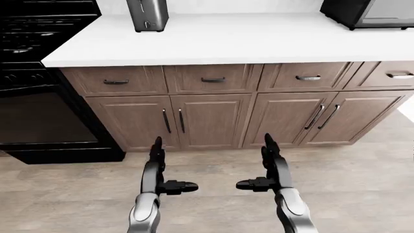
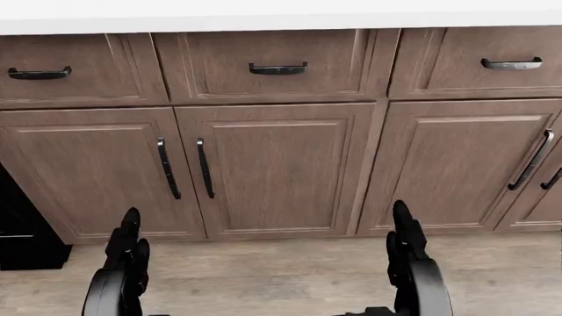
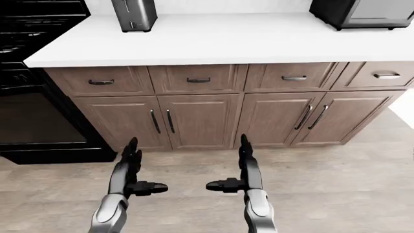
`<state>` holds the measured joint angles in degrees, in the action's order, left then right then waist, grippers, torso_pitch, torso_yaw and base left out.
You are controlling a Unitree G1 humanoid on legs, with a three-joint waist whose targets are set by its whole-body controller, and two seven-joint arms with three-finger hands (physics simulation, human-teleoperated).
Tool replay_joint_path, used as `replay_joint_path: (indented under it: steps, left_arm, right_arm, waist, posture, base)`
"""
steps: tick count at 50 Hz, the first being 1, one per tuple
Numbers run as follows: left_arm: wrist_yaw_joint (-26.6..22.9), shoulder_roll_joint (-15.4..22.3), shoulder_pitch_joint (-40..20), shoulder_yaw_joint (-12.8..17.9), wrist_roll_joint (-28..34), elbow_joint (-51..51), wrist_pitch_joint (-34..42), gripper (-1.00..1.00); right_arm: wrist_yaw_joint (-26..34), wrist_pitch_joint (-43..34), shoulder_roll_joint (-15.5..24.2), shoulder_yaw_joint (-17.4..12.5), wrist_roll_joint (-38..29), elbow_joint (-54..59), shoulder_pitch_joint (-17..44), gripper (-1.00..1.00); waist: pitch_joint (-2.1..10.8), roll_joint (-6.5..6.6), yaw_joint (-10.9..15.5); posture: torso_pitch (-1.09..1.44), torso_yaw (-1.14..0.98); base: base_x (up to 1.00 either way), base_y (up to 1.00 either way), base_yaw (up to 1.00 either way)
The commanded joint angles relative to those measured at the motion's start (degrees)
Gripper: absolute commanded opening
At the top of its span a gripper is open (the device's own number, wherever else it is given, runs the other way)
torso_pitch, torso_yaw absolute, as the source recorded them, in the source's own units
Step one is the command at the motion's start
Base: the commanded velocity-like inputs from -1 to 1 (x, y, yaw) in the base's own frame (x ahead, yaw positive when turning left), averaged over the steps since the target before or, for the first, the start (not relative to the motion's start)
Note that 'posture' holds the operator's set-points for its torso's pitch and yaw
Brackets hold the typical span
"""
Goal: Navigate to the microwave.
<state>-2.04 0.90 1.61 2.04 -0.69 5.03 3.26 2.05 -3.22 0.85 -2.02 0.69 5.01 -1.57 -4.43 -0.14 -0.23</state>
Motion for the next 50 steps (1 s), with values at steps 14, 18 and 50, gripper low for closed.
replay_joint_path:
  steps: [14,18,50]
  left_arm:
    - [-0.03,0.15,-1.61,0.22,-0.49,-5.09,-3.31,1.0]
    - [0.67,0.5,-4.49,1.22,-1.82,-5.71,-2.03,1.0]
    - [16.52,16.18,-21.18,25.65,-32.01,-61.87,52.44,1.0]
  right_arm:
    - [0.39,2.34,0.39,0.04,-0.74,-3.28,2.17,1.0]
    - [1.66,-3.2,0.43,-0.53,2.08,-9.97,2.12,1.0]
    - [-32.77,-47.46,30.16,-16.73,51.7,-65.01,17.03,1.0]
  waist:
    - [4.49,-0.25,0.47]
    - [4.94,-0.27,0.53]
    - [3.51,-0.22,0.71]
  posture:
    - [0.0,0.0]
    - [0.0,0.0]
    - [0.0,0.0]
  base:
    - [0.0,0.0,0.0]
    - [0.0,0.0,0.0]
    - [0.0,0.0,0.0]
